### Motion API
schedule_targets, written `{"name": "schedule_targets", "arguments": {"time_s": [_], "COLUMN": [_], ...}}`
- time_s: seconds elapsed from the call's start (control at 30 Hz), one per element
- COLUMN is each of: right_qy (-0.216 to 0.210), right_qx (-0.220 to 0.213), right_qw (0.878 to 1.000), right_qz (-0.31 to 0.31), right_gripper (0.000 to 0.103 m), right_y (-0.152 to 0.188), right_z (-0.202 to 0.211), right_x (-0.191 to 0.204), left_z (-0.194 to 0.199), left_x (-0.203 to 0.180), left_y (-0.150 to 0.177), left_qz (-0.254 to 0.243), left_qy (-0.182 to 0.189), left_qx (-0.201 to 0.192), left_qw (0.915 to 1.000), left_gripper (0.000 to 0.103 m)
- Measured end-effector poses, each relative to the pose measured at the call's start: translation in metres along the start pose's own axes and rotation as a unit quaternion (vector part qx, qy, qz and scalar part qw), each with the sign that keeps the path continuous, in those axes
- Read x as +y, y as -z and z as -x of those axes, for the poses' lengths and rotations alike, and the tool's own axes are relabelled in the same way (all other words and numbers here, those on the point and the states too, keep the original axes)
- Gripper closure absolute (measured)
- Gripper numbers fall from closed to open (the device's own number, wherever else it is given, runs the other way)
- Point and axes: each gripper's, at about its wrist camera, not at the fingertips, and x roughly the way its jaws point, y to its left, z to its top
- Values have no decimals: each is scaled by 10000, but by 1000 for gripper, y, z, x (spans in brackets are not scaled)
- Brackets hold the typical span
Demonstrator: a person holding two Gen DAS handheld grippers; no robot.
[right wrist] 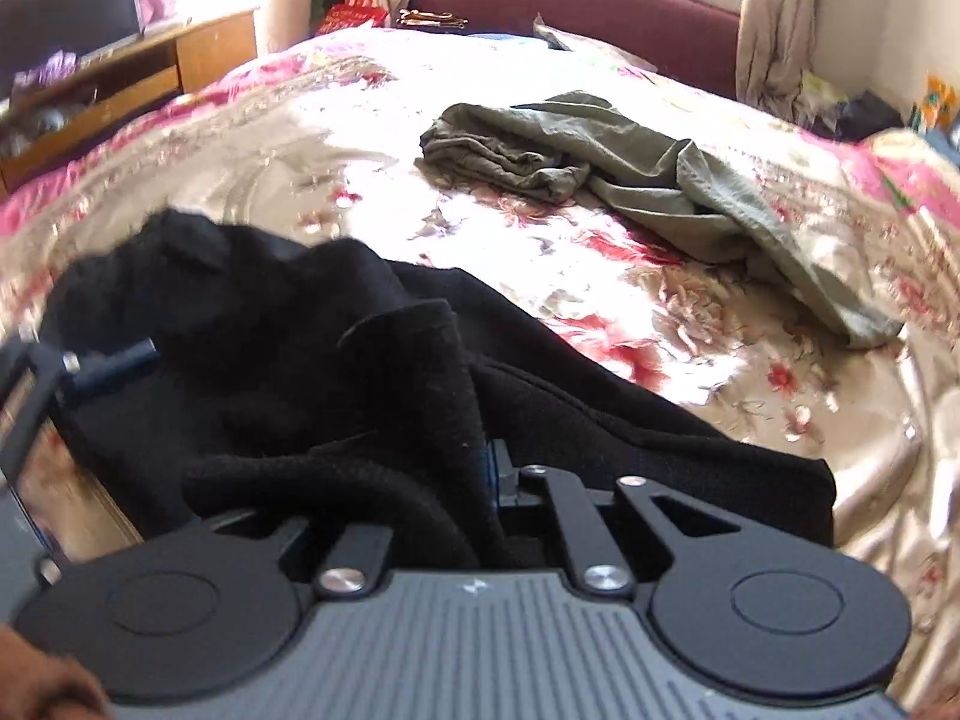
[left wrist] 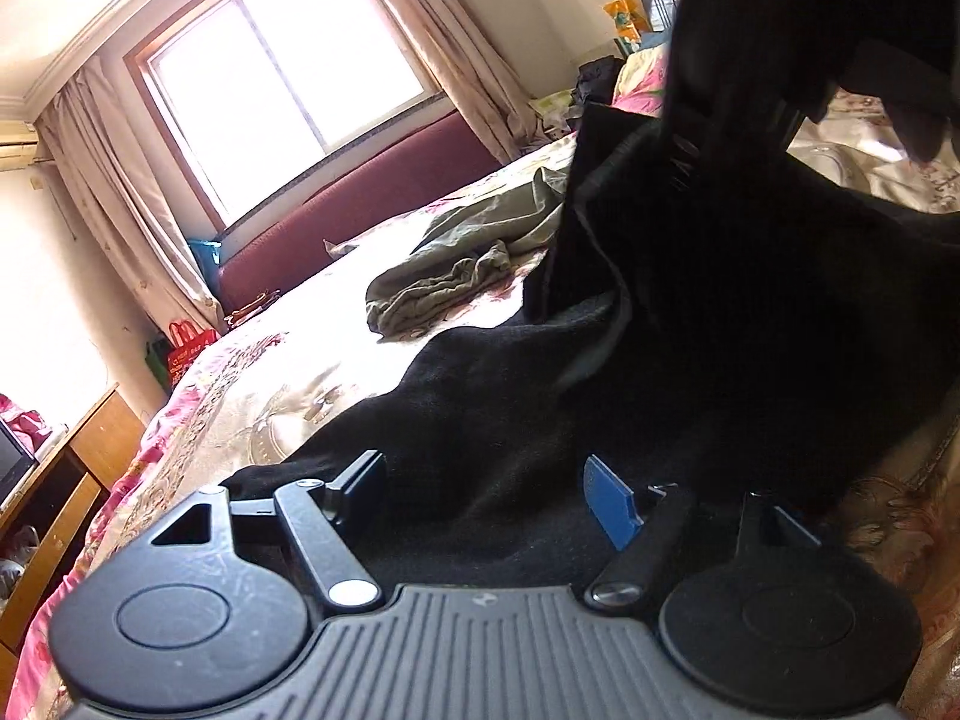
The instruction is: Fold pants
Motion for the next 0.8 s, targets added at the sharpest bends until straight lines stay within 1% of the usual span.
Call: {"name": "schedule_targets", "arguments": {"time_s": [0.07, 0.13, 0.17, 0.2, 0.3, 0.37, 0.47, 0.53, 0.6, 0.67, 0.73, 0.8], "right_qy": [-343, -607, -720, -791, -882, -969, -892, -995, -1078, -1121, -1117, -1162], "right_qx": [-92, -120, -106, -117, -204, -107, -48, 72, 162, 96, 22, 36], "right_qw": [9966, 9883, 9848, 9847, 9920, 9938, 9959, 9949, 9940, 9936, 9937, 9932], "right_qz": [-743, -1393, -1577, -1548, -876, -530, 117, 175, -24, -116, -57, -33], "right_gripper": [94, 93, 93, 93, 93, 93, 93, 93, 93, 93, 93, 93], "right_y": [-21, -39, -47, -53, -69, -76, -80, -81, -84, -86, -86, -88], "right_z": [-1, -6, -11, -14, -19, -28, -46, -62, -75, -81, -81, -85], "right_x": [-3, -6, -3, 4, 48, 77, 117, 132, 139, 145, 153, 156], "left_z": [1, 1, 1, 1, 7, 12, 19, 24, 29, 30, 27, 28], "left_x": [9, 17, 21, 25, 35, 39, 34, 32, 32, 30, 29, 28], "left_y": [0, 2, 3, 4, 8, 10, 13, 14, 14, 14, 14, 15], "left_qz": [158, 301, 373, 429, 498, 520, 360, 278, 274, 249, 216, 210], "left_qy": [-73, -156, -182, -213, -392, -507, -824, -1003, -1039, -1044, -1047, -1046], "left_qx": [-34, -52, -37, -14, -37, -94, -104, -161, -249, -283, -271, -282], "left_qw": [9998, 9994, 9991, 9989, 9980, 9973, 9959, 9944, 9939, 9938, 9939, 9939], "left_gripper": [16, 16, 16, 16, 16, 16, 13, 12, 10, 7, 7, 7]}}
